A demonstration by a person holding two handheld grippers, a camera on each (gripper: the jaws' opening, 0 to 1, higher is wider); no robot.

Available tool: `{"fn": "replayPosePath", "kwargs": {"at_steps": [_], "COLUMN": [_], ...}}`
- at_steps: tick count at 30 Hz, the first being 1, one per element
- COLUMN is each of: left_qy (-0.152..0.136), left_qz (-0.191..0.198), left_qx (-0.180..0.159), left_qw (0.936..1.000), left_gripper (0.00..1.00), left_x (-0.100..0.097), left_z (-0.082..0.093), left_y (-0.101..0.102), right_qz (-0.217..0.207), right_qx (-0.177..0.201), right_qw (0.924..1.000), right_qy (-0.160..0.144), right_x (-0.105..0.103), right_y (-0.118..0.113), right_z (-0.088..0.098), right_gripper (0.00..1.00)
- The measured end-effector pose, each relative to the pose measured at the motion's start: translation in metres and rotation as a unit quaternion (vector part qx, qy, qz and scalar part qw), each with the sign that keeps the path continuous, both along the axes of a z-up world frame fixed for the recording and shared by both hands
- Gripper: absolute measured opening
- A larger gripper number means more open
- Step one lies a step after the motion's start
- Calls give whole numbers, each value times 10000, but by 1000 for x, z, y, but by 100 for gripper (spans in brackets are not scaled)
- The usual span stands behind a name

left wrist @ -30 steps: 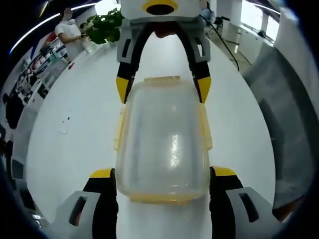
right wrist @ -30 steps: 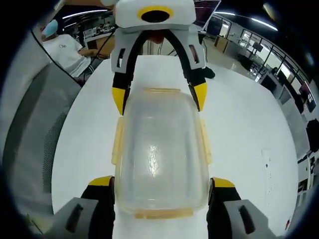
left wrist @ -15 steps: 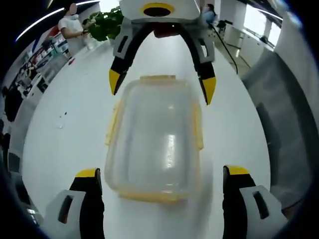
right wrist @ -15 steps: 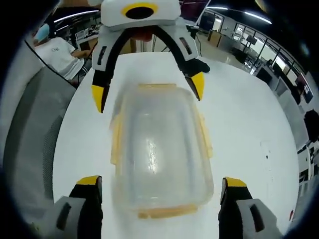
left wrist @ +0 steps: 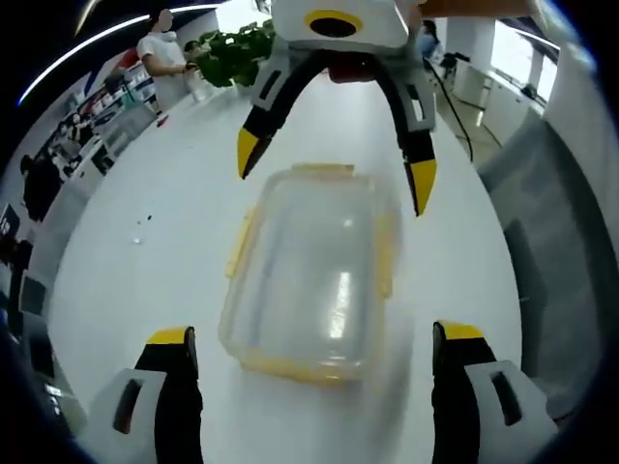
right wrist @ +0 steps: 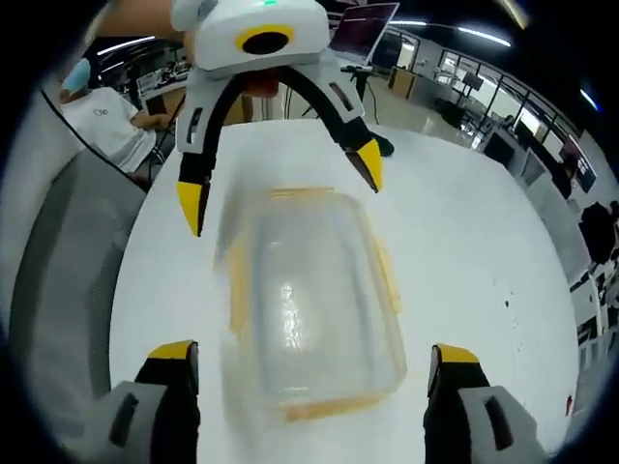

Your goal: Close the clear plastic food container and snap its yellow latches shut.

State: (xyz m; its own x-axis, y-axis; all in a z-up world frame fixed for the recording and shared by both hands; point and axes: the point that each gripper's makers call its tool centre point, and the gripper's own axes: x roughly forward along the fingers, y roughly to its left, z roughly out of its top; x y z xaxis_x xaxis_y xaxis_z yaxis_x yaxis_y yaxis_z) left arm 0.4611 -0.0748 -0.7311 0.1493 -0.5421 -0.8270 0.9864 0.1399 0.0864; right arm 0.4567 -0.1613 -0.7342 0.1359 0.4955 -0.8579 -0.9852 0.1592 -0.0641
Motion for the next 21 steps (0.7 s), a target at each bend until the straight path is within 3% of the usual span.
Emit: {"fn": "replayPosePath", "kwargs": {"at_steps": [3,13,21], "left_qy": [88,-4,30], "left_qz": [135,478,865], "left_qx": [-89,-459,-849], "left_qw": [9998,9978,9926], "left_gripper": [99,99,99], "left_x": [-5,-16,-28], "left_z": [4,21,37], "left_y": [1,3,3], "right_qz": [-71,-301,-516], "right_qx": [38,342,650], "right_qw": [10000,9989,9965], "right_qy": [-46,-73,-28], "right_x": [-1,-13,-27], "right_y": [-2,-1,4], "right_z": [4,20,36], "right_gripper": [99,99,99]}}
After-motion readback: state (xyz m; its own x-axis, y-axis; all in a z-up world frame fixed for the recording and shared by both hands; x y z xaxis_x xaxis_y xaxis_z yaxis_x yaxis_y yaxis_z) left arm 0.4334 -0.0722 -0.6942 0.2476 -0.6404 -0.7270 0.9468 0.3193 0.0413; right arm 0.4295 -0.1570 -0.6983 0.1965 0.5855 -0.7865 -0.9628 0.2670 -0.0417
